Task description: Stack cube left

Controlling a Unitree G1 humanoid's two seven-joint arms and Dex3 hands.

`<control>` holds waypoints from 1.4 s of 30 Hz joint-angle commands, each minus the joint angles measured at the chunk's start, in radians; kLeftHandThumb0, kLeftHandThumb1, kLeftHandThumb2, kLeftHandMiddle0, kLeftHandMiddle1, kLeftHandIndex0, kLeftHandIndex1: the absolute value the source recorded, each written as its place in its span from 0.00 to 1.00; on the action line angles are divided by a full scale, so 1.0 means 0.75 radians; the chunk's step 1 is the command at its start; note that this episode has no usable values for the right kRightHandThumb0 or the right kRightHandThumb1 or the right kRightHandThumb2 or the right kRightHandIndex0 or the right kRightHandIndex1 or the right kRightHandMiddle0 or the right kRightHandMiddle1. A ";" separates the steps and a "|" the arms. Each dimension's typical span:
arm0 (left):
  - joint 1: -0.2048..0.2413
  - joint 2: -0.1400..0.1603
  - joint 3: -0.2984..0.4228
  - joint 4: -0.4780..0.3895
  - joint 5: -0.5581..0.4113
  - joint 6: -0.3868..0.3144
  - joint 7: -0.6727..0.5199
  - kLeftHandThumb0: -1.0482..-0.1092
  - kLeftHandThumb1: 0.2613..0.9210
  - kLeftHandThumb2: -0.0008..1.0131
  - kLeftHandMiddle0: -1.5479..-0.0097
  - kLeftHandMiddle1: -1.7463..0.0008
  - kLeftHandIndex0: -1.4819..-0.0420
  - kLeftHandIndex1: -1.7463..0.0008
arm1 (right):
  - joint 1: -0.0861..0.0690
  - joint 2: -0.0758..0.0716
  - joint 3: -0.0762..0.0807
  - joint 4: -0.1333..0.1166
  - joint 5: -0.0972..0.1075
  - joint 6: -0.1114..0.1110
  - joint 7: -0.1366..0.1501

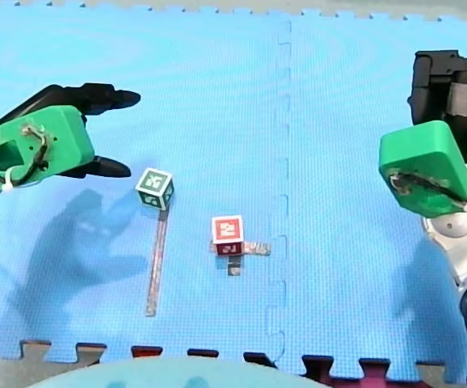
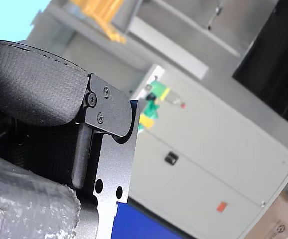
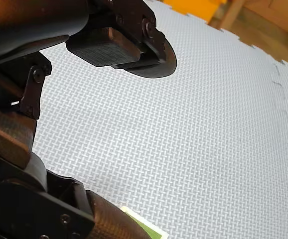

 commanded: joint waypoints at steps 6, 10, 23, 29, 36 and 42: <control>-0.011 -0.006 -0.021 0.012 0.022 0.026 -0.004 0.33 0.62 0.00 0.56 0.00 0.72 0.99 | 0.021 -0.013 -0.006 -0.028 0.002 0.002 -0.005; -0.008 -0.007 -0.024 0.012 0.024 0.024 -0.007 0.35 0.62 0.00 0.56 0.00 0.71 0.99 | 0.030 -0.018 -0.007 -0.039 -0.001 0.005 -0.008; 0.007 -0.019 -0.004 0.011 0.003 0.032 -0.023 0.34 0.63 0.00 0.52 0.00 0.65 0.98 | 0.060 -0.024 -0.009 -0.085 -0.005 0.018 -0.008; 0.023 -0.012 -0.008 0.009 0.004 -0.024 -0.065 0.31 0.63 0.00 0.49 0.00 0.57 0.97 | 0.071 -0.030 -0.014 -0.111 -0.005 0.029 0.000; 0.044 -0.021 -0.020 0.010 0.016 -0.046 -0.049 0.30 0.63 0.00 0.47 0.00 0.54 0.97 | 0.069 -0.045 -0.008 -0.117 -0.033 0.021 -0.020; 0.052 -0.036 -0.035 0.011 0.024 -0.048 -0.042 0.29 0.63 0.00 0.45 0.00 0.55 0.99 | 0.077 -0.060 -0.011 -0.127 -0.045 0.017 -0.027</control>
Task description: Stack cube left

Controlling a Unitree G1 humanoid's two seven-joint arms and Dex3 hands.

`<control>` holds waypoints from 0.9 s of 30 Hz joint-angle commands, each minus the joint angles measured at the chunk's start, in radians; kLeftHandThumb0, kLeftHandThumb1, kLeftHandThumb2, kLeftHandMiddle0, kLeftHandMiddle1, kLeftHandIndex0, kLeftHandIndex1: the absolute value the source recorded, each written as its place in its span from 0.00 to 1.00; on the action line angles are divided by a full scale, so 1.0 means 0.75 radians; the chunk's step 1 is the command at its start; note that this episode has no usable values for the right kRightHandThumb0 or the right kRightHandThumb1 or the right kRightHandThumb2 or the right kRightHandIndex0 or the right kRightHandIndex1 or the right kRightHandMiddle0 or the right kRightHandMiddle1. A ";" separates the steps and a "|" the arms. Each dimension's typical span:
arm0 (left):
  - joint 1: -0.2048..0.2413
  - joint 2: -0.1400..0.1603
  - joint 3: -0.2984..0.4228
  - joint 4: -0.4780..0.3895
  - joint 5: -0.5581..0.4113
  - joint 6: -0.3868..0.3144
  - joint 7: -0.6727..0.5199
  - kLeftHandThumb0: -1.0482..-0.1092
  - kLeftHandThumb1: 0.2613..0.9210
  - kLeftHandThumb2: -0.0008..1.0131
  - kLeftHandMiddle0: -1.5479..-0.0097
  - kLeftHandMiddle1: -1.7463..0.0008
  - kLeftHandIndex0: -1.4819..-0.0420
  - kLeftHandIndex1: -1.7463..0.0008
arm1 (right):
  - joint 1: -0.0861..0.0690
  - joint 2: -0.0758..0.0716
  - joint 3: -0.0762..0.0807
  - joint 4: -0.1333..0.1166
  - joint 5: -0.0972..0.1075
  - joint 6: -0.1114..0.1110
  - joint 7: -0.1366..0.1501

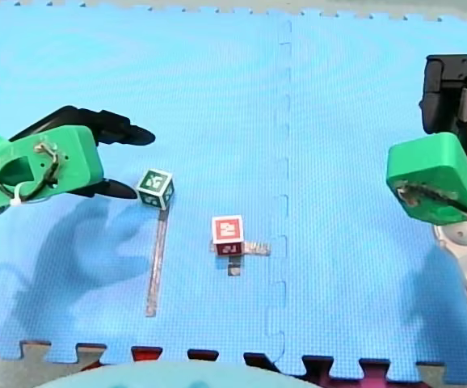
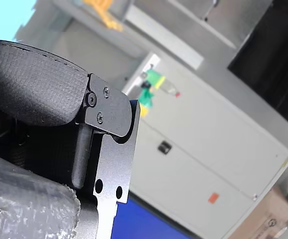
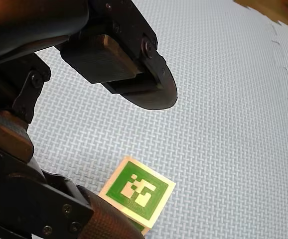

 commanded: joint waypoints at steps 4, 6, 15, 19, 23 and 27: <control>0.020 -0.017 -0.011 0.007 0.011 0.006 0.005 0.29 0.63 0.00 0.45 0.00 0.56 0.99 | 0.005 -0.023 -0.004 -0.009 0.001 -0.010 -0.001; 0.027 -0.023 -0.009 0.009 0.009 0.015 0.000 0.28 0.63 0.00 0.45 0.00 0.56 1.00 | 0.009 -0.028 -0.005 -0.015 0.000 -0.013 0.002; 0.029 -0.042 0.006 0.010 -0.013 0.052 -0.025 0.33 0.60 0.00 0.44 0.00 0.64 1.00 | 0.029 -0.043 -0.007 -0.048 -0.002 -0.015 0.016; 0.032 -0.049 0.008 0.014 -0.014 0.062 -0.025 0.35 0.60 0.00 0.45 0.00 0.68 1.00 | 0.036 -0.044 -0.006 -0.055 -0.005 -0.016 0.015; 0.039 -0.046 0.003 0.015 -0.008 0.059 -0.038 0.36 0.59 0.00 0.46 0.00 0.73 1.00 | 0.047 -0.048 -0.008 -0.072 -0.007 -0.017 0.015; 0.039 -0.046 -0.009 0.014 0.004 0.067 -0.047 0.35 0.60 0.00 0.46 0.00 0.76 1.00 | 0.056 -0.052 -0.007 -0.082 -0.015 -0.014 0.010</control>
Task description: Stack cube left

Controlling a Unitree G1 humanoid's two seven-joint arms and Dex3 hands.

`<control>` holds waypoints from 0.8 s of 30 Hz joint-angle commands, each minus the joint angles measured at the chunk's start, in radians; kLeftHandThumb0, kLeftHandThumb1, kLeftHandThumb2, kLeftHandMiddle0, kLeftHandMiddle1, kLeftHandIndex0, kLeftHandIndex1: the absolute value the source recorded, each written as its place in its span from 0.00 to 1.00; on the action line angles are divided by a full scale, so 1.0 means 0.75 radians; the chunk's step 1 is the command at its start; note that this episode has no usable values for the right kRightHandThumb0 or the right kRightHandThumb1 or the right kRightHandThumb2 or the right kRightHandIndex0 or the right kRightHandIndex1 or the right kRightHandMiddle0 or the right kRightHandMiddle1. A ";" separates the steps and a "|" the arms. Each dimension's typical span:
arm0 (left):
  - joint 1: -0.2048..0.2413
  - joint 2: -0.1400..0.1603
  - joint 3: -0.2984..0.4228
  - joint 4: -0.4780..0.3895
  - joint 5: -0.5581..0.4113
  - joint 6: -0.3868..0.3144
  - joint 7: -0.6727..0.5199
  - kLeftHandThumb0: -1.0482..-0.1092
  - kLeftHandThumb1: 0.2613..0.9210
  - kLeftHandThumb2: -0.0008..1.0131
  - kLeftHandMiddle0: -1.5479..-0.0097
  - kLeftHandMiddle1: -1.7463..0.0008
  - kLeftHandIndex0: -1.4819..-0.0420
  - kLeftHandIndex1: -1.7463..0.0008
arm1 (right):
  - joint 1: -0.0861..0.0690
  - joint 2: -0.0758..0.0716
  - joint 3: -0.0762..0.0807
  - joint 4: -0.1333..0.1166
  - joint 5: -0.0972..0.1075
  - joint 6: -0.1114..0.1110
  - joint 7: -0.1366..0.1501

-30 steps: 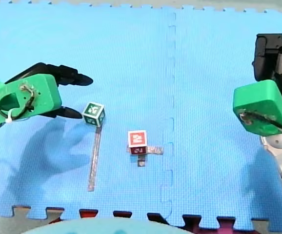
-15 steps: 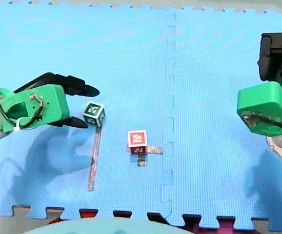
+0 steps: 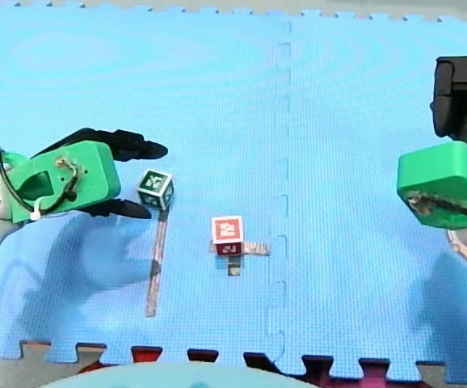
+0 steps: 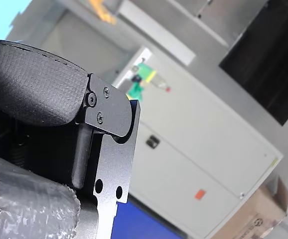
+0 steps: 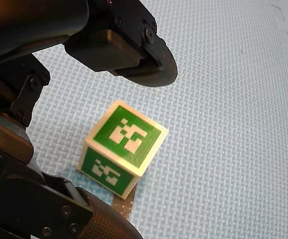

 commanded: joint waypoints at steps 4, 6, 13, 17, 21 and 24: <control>-0.001 0.006 -0.039 0.002 0.045 0.039 0.014 0.19 0.64 0.01 0.46 0.00 0.80 1.00 | 0.011 -0.013 0.002 -0.007 -0.015 0.001 -0.016; -0.001 0.007 -0.048 0.001 0.058 0.041 0.021 0.06 0.69 0.02 0.46 0.00 0.82 1.00 | 0.014 -0.014 0.004 -0.003 -0.021 -0.002 -0.023; 0.000 0.008 -0.059 0.002 0.063 0.040 0.026 0.00 0.72 0.02 0.47 0.00 0.84 1.00 | 0.026 -0.014 0.003 -0.007 -0.023 -0.007 -0.025; -0.001 0.008 -0.061 0.002 0.061 0.040 0.024 0.00 0.73 0.02 0.47 0.00 0.85 1.00 | 0.035 -0.017 0.000 -0.030 -0.021 0.004 -0.019; -0.002 0.010 -0.060 0.004 0.058 0.039 0.020 0.00 0.75 0.02 0.47 0.00 0.85 1.00 | 0.043 -0.019 -0.001 -0.054 -0.025 0.023 -0.018; 0.001 0.014 -0.059 0.004 0.055 0.034 0.016 0.00 0.76 0.02 0.47 0.00 0.84 1.00 | 0.055 -0.018 -0.001 -0.076 -0.026 0.031 -0.017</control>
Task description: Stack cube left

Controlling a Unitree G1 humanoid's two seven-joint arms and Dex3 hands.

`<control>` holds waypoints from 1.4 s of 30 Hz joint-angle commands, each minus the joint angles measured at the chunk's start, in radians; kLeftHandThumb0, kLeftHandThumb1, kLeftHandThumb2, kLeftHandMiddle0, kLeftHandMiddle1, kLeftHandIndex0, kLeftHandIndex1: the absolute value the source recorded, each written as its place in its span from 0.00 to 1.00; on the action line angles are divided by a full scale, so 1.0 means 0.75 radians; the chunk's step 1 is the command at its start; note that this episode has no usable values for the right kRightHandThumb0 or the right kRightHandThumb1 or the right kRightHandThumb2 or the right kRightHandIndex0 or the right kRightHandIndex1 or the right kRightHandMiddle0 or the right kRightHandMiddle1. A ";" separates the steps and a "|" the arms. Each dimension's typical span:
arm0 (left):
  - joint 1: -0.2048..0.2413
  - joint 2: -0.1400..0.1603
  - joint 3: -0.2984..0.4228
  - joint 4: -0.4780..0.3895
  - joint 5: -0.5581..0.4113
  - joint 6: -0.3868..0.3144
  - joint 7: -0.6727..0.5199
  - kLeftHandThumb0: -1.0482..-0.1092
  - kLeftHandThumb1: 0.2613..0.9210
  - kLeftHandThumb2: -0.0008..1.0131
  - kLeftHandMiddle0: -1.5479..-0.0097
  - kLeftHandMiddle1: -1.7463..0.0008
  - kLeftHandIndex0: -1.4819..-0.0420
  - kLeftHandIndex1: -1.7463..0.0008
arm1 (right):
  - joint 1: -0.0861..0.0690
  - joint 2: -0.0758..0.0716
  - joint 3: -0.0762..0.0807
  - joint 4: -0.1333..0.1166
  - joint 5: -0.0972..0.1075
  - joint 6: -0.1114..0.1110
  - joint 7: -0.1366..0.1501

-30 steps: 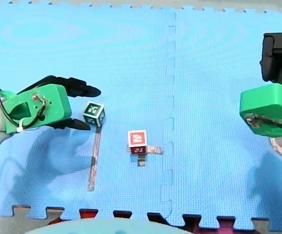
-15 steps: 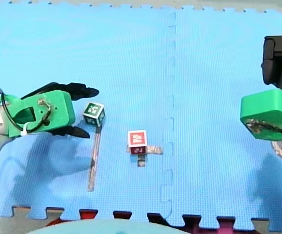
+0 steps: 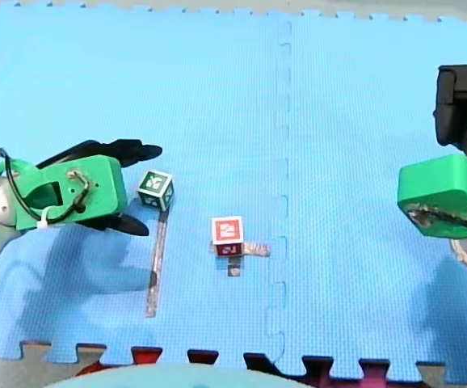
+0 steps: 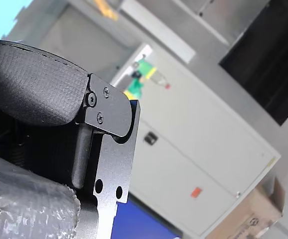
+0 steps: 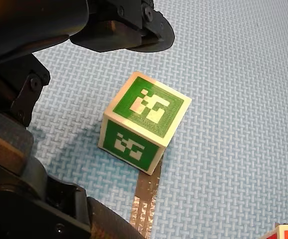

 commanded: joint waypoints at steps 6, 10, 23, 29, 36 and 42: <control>0.006 0.015 0.005 0.006 -0.004 -0.003 -0.006 0.00 0.77 0.02 0.48 0.00 0.82 0.99 | 0.044 -0.008 -0.008 -0.066 0.002 0.018 0.013; 0.010 0.016 0.011 0.008 -0.010 -0.007 -0.005 0.00 0.78 0.01 0.48 0.00 0.79 0.98 | 0.061 -0.008 -0.012 -0.094 0.003 0.022 0.024; 0.014 0.014 0.027 0.018 -0.009 0.006 -0.002 0.00 0.75 0.00 0.43 0.00 0.62 0.97 | 0.127 -0.009 -0.035 -0.249 -0.007 0.083 0.061; 0.009 -0.006 0.027 0.022 -0.005 0.037 0.028 0.00 0.75 0.00 0.44 0.00 0.65 0.99 | 0.156 -0.005 -0.042 -0.310 -0.014 0.128 0.073; -0.020 -0.021 0.053 0.023 -0.021 0.030 0.045 0.00 0.76 0.00 0.45 0.00 0.67 1.00 | 0.165 -0.001 -0.045 -0.319 -0.016 0.142 0.079; -0.033 -0.019 0.065 0.023 -0.025 0.014 0.057 0.01 0.77 0.01 0.45 0.00 0.68 1.00 | 0.160 -0.002 -0.049 -0.311 -0.014 0.140 0.082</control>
